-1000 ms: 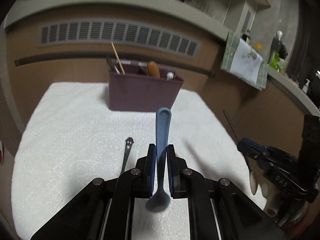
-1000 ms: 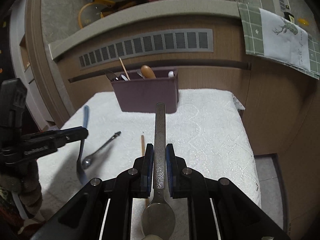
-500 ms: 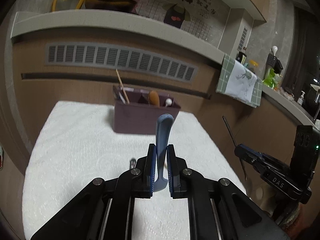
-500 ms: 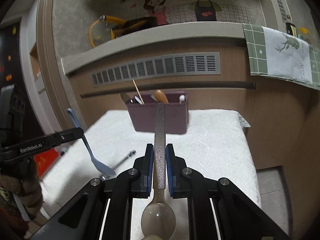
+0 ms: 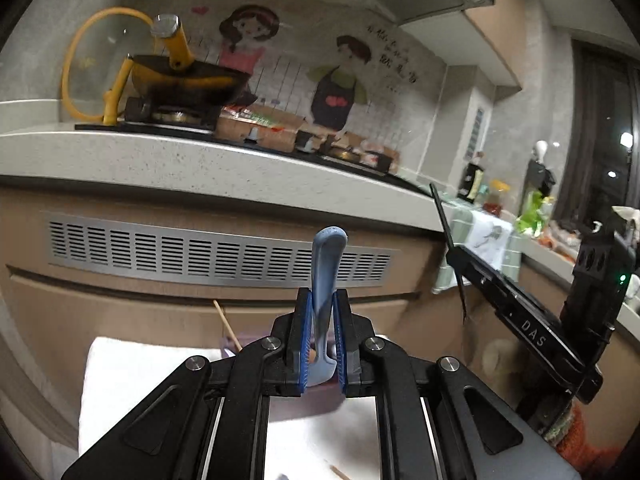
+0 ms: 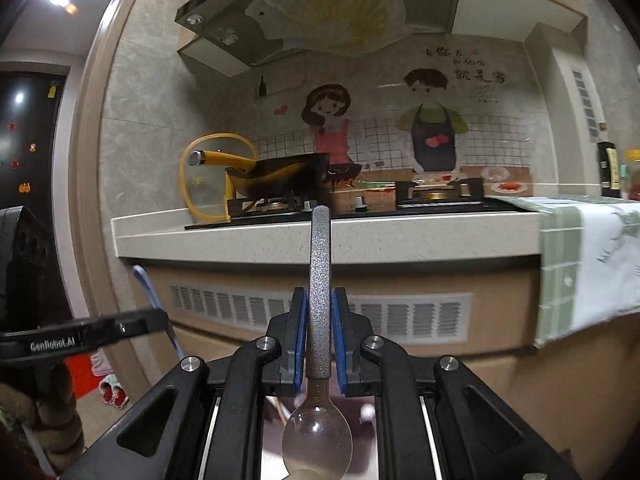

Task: Organize utensils
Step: 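Lift both spoons over the purple caddy and open both tools to drop them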

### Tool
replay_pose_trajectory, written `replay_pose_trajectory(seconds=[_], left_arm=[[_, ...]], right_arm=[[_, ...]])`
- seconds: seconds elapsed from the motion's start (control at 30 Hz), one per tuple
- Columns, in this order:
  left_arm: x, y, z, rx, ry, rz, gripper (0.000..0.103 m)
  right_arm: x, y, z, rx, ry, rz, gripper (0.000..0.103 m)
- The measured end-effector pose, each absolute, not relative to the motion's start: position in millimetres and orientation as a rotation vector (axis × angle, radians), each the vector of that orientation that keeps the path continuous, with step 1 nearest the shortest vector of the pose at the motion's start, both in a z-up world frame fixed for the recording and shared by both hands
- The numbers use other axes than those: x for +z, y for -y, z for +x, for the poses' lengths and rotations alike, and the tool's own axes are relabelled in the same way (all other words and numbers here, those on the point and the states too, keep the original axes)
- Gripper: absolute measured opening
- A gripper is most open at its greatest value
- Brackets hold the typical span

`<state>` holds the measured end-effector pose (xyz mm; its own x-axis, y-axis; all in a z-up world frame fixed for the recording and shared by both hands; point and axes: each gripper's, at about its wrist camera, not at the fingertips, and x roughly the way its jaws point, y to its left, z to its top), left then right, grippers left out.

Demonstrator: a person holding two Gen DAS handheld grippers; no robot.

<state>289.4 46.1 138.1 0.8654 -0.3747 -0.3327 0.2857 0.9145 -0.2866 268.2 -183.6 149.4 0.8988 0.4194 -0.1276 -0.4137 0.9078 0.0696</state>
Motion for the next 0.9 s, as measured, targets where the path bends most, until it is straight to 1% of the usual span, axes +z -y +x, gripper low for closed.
replay_pose_trajectory(seconds=[0.2,0.43,0.57,0.63,0.67,0.73,0.9], left_arm=[[111.3,-54.6,344.1,-0.336,-0.49,-0.275,0.011],[87.2,-53.5,374.0,-0.332,-0.535,-0.285,0.011],[72.8,-50.5,385.6,-0.333,-0.553,-0.313,0.011],[64.5,-48.2,388.2,-0.36,-0.56,-0.317,0.016],[61.3,-46.5,388.8,-0.367,-0.564,-0.308,0.022],[57.0,-44.0,387.3,-0.359,-0.567,-0.281,0.032],[59.7,-44.0,364.7,-0.332,-0.555,-0.265,0.033]], right_arm=[[133.2,170.7,329.7,0.444,-0.184,0.062,0.012],[96.3,158.2,375.5,0.436,-0.242,0.072,0.012],[80.6,156.7,389.4,0.445,-0.226,0.101,0.012],[68.2,154.2,397.0,0.452,-0.25,0.104,0.012],[63.0,154.2,400.6,0.46,-0.274,0.104,0.013],[48.9,156.0,408.6,0.473,-0.348,0.108,0.013],[42.6,178.2,391.1,0.451,-0.385,0.139,0.014]])
